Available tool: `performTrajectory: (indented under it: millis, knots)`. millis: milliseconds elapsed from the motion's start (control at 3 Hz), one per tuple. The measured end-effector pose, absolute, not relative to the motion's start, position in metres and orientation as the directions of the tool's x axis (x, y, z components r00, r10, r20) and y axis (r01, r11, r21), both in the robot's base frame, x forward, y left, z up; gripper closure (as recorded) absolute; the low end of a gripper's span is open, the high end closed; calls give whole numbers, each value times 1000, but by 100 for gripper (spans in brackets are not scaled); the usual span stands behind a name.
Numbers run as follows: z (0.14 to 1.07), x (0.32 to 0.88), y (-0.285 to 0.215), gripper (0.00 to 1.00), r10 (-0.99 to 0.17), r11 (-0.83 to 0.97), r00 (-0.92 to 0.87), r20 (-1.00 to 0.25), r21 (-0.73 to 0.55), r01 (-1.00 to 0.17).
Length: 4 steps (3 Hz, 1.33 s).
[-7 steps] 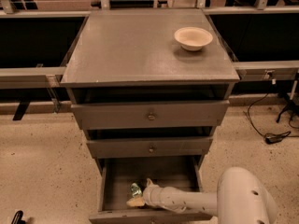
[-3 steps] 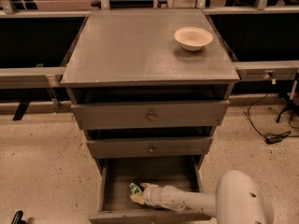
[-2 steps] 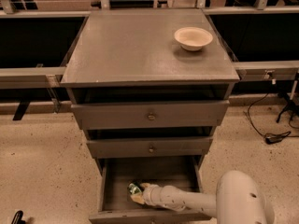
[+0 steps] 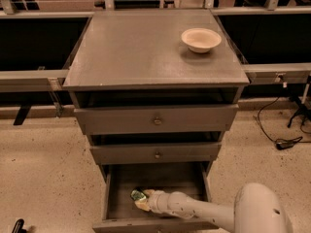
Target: Pick green can from bottom drawer and place on counter
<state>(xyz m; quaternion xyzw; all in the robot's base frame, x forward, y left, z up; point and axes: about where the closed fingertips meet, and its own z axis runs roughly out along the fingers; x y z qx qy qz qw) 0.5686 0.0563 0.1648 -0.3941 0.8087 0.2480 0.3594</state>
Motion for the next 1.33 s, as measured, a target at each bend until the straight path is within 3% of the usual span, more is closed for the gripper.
performTrajectory:
  millis: [1333]
  knots:
    - [179,567,60,100,-458,528,-403,-792,122,-840]
